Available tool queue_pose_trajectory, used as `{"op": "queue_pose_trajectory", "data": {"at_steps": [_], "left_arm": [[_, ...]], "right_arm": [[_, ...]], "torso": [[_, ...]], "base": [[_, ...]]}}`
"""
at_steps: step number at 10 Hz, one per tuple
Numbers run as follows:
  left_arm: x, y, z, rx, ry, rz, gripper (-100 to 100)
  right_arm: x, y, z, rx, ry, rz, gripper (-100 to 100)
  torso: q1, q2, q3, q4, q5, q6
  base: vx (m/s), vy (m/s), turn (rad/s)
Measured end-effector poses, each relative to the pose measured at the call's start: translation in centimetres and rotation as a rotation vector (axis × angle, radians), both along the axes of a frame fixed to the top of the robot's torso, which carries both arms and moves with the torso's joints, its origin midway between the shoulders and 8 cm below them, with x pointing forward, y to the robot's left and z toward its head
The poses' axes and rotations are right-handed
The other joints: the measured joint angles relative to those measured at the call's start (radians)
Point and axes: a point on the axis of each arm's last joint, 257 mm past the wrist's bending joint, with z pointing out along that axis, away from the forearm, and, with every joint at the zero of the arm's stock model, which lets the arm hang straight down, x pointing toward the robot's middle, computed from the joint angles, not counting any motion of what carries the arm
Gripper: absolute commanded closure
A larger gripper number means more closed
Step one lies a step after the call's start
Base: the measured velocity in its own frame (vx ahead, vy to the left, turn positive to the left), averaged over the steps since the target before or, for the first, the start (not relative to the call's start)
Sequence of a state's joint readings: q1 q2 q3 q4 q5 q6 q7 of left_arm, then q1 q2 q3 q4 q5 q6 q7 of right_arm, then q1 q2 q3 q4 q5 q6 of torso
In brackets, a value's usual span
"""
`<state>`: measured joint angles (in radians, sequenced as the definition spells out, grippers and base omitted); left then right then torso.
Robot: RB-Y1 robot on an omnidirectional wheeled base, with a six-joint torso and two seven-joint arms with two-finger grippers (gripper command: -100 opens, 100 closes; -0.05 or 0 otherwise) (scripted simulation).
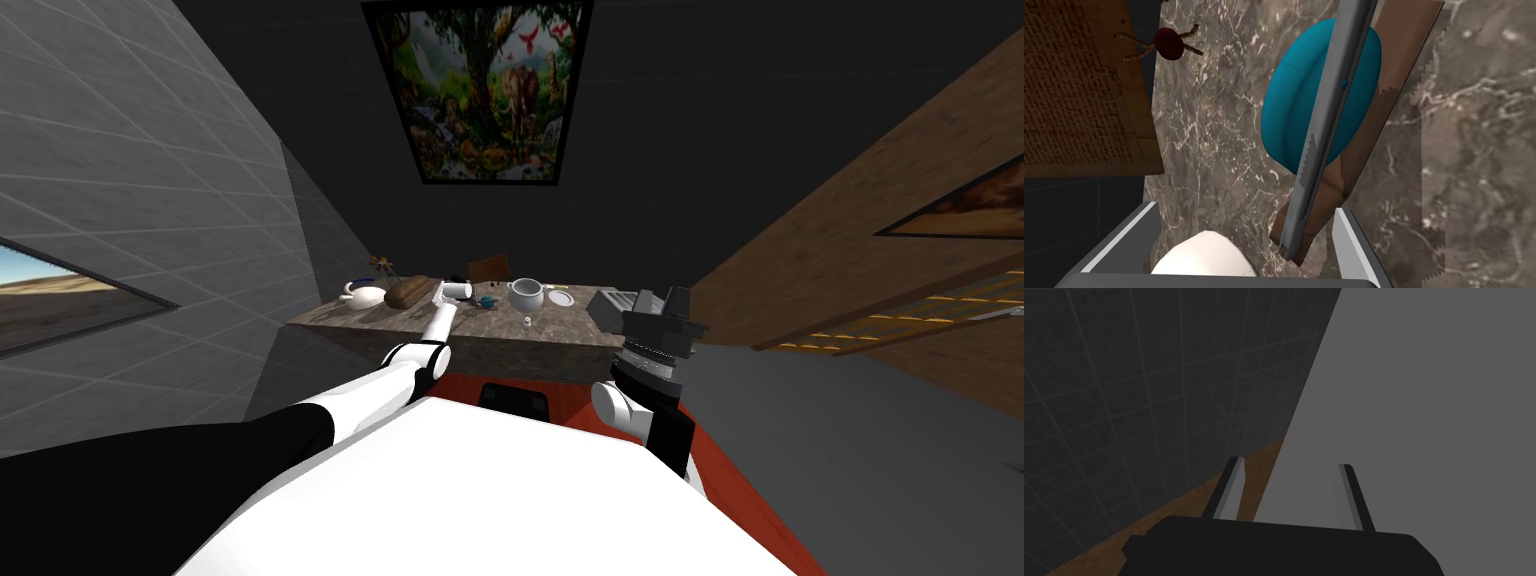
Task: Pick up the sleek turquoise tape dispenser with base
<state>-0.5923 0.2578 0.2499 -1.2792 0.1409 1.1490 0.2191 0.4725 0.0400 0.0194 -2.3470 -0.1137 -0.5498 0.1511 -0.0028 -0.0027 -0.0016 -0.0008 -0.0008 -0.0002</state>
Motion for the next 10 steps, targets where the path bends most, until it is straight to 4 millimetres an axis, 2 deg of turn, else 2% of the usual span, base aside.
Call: {"op": "queue_pose_trajectory", "data": {"at_steps": [10], "left_arm": [[-2.8,0.4,-1.5,-0.058,0.256,0.055,-100]], "right_arm": [[0.0,0.0,0.0,0.0,0.0,0.0,0]], "torso": [[0.001,0.0,0.0,0.0,0.0,0.0]], "base": [[0.034,-0.046,0.005]]}}
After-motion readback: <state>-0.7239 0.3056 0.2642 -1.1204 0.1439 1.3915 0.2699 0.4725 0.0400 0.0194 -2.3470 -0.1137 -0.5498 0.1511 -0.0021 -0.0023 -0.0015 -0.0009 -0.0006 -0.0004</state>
